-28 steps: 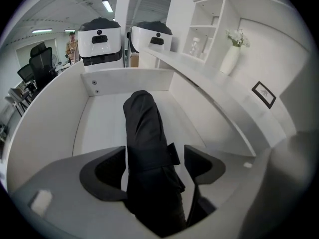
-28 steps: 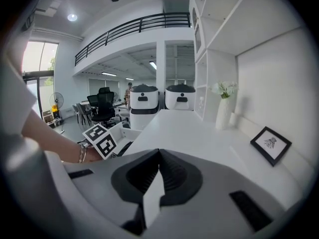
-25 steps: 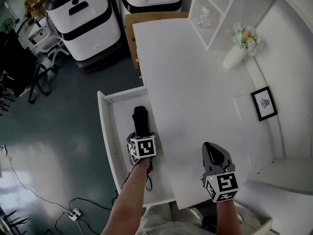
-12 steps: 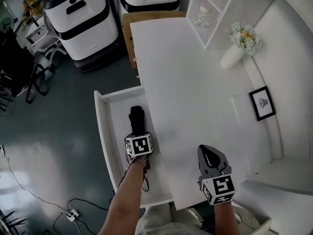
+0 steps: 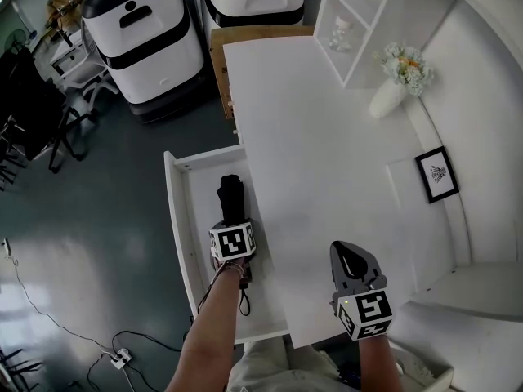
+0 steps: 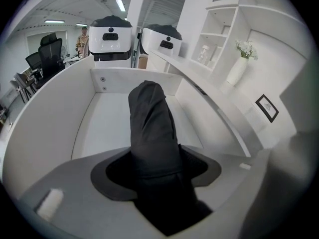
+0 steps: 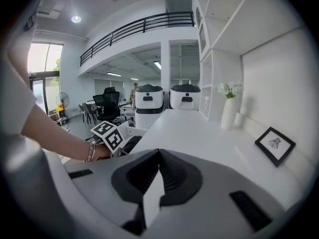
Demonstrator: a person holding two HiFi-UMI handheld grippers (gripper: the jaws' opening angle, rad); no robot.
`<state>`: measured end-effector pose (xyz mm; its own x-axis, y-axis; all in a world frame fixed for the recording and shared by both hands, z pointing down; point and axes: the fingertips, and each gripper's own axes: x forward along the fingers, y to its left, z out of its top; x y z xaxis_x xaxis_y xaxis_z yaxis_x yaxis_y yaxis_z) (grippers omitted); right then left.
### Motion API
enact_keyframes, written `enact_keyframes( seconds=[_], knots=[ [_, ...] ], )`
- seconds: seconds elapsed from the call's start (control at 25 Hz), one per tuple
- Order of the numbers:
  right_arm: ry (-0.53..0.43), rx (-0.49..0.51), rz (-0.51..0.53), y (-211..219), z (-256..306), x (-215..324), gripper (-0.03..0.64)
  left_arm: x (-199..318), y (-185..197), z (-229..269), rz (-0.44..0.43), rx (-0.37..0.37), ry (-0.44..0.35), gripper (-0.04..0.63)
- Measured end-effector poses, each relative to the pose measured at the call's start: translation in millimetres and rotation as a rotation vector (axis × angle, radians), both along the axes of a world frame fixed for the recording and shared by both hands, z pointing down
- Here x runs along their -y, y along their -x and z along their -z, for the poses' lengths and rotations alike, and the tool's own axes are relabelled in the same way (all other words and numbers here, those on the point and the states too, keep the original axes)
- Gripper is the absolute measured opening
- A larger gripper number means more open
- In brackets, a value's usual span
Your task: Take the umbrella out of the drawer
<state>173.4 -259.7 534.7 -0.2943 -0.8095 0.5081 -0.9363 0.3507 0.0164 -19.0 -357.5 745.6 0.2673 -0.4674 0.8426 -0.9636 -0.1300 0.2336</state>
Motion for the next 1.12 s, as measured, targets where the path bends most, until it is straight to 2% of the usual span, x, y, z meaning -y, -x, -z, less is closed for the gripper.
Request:
enact_keyframes(
  seconds=[0.48, 1.12],
  knots=[
    [-0.053, 0.022, 0.024, 3, 28, -5, 0.008, -3, 13, 43, 0.037, -0.026, -0.061, 0.279],
    [-0.169, 0.022, 0.06, 18, 85, -1, 0.008, -12, 29, 108, 0.025, -0.054, -0.147, 0.279]
  ],
)
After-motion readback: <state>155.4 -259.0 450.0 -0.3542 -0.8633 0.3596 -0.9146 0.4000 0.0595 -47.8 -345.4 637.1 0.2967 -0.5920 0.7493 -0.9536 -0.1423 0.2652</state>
